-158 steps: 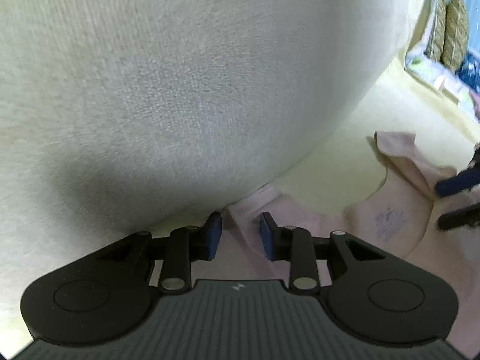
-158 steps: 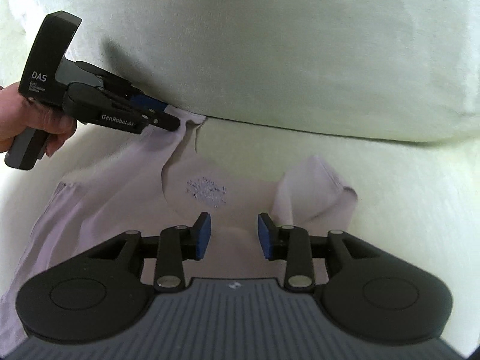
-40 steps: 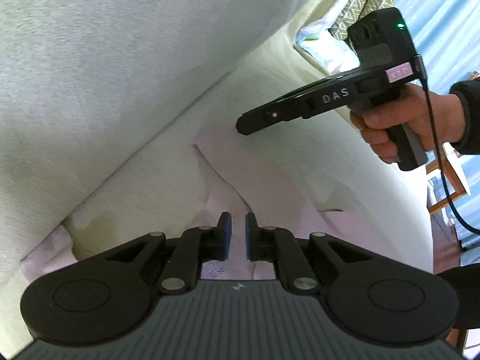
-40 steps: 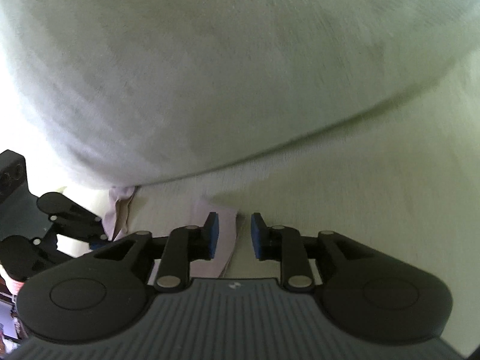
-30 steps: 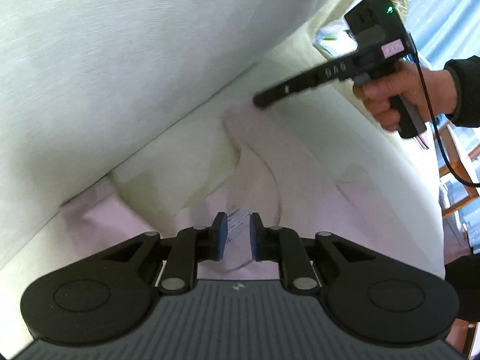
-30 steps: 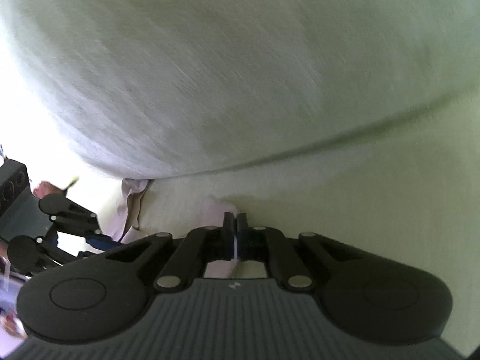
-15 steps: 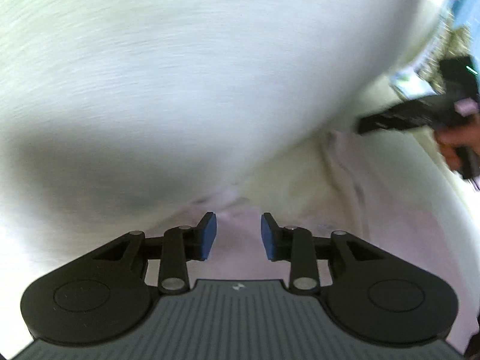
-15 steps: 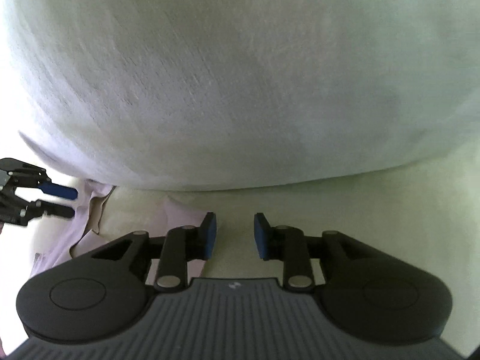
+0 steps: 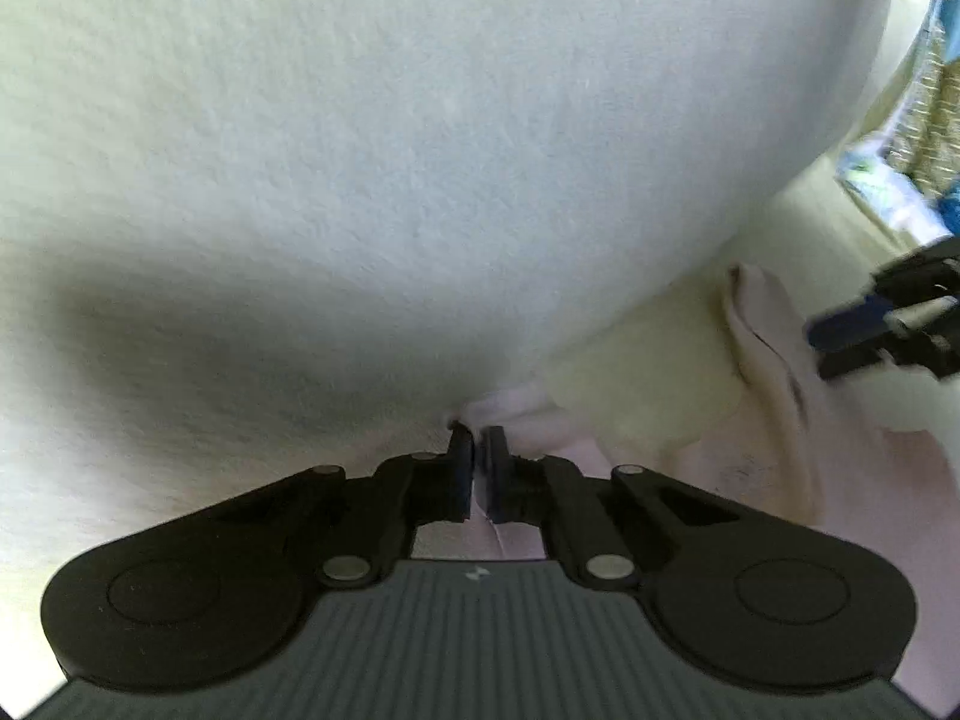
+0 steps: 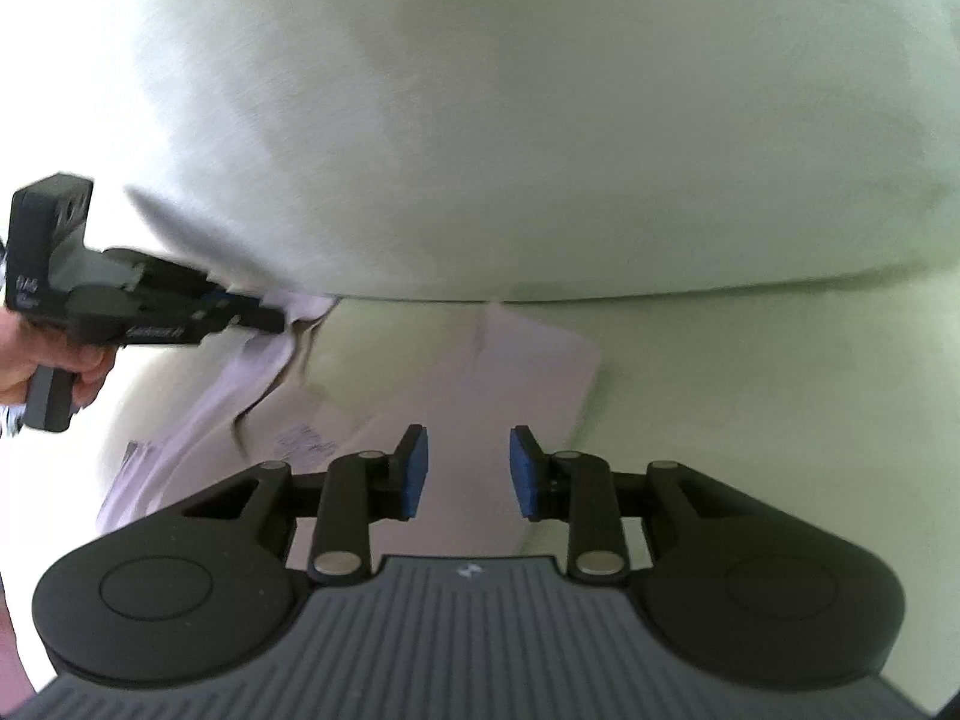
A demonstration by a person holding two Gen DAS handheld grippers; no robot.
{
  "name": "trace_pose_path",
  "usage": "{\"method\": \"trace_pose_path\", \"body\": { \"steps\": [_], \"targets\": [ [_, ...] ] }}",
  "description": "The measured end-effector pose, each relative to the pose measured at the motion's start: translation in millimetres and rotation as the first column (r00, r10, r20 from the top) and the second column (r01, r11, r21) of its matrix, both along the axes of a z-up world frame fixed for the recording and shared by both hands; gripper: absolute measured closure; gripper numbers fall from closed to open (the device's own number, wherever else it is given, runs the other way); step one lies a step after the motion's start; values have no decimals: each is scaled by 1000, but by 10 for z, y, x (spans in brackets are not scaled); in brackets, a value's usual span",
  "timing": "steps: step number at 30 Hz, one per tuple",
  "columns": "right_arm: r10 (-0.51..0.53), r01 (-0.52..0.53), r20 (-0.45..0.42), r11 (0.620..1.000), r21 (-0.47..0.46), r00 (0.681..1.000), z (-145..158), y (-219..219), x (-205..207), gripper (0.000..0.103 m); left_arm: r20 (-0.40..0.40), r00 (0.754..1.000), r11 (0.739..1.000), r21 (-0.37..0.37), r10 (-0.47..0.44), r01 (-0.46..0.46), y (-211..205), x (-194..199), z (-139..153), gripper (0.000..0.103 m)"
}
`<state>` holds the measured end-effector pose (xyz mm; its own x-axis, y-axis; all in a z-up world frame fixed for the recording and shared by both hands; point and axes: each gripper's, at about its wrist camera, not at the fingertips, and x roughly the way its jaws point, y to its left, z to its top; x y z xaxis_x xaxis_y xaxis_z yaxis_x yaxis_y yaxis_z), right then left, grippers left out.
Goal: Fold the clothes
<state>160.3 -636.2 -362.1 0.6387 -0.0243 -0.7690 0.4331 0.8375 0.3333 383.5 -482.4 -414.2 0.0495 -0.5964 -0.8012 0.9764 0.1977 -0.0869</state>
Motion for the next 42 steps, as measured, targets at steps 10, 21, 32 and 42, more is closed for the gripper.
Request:
{"method": "trace_pose_path", "body": {
  "steps": [10, 21, 32, 42],
  "targets": [
    [74, -76, -32, 995, -63, 997, 135, 123, 102, 74, -35, 997, 996, -42, 76, -77, 152, 89, 78, 70],
    [-128, 125, -24, 988, -92, 992, 105, -258, -158, 64, -184, 977, 992, -49, 108, -119, -26, 150, -176, 63],
    [-165, 165, -4, 986, -14, 986, -72, -686, -144, 102, -138, 958, 957, -109, 251, -267, 225, -21, -203, 97],
    [-233, 235, 30, 965, -117, 972, 102, -525, -365, 64, -101, 973, 966, -137, 208, -220, 527, 40, -28, 68]
  ]
}}
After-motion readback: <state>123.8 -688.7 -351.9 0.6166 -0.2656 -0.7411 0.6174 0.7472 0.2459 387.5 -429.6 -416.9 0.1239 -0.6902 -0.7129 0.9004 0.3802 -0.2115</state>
